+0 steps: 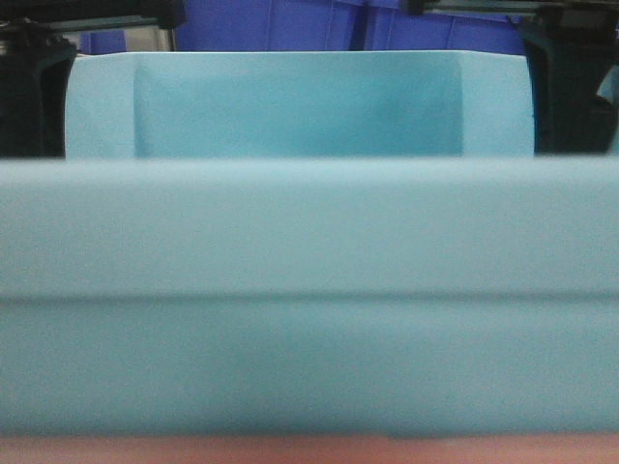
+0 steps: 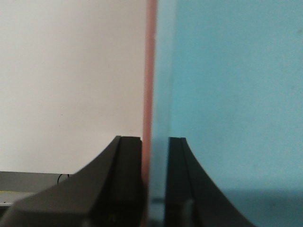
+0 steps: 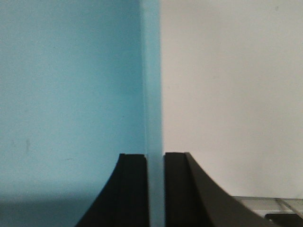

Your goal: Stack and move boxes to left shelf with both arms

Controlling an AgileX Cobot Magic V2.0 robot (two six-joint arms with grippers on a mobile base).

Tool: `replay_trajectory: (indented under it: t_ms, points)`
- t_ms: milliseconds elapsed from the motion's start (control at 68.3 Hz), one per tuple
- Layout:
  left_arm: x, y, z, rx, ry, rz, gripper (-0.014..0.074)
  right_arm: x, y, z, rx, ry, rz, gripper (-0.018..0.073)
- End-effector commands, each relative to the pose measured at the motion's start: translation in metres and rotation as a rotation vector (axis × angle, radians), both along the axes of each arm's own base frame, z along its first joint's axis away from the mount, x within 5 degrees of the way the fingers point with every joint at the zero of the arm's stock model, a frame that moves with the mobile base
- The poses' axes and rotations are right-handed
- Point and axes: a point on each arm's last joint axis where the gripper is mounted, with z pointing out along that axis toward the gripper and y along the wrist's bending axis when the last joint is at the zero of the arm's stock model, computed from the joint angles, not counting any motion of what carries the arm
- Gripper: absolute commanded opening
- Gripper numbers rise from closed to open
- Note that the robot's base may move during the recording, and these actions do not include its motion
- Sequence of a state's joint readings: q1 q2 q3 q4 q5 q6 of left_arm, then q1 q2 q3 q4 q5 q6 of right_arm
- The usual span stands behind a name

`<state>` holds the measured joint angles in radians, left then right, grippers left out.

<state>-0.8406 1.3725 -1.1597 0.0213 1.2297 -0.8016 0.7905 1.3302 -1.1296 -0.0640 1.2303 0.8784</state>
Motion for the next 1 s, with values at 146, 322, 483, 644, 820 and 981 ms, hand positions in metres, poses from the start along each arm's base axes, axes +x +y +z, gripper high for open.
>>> replay_trajectory:
  t_ms: [146,322,483,644,820,981]
  points:
    - [-0.0111,0.0105,0.0158,0.038,0.020,0.003,-0.0012,-0.0011,-0.0054,0.0177,0.032,-0.083,0.005,0.0066]
    - [-0.0111,0.0105,0.0158,0.038,0.020,0.003,-0.0012,-0.0011,-0.0054,0.0177,0.032,-0.083,0.005,0.0066]
    - [-0.0111,0.0105,0.0158,0.038,0.020,0.003,-0.0012,-0.0011,-0.0054,0.0177,0.032,-0.083,0.005,0.0066]
    - [-0.0111,0.0105,0.0158,0.038,0.020,0.003,-0.0012,-0.0011,-0.0054,0.0177,0.032,-0.083,0.005,0.0066]
    - [-0.0111,0.0105,0.0158,0.038,0.020,0.003,-0.0012,-0.0011,-0.0054,0.0177,0.032,-0.083,0.005,0.0066]
    - [-0.0111,0.0105,0.0158,0.038,0.020,0.003,-0.0012,-0.0011,-0.0054,0.0177,0.032,-0.083,0.005,0.0066]
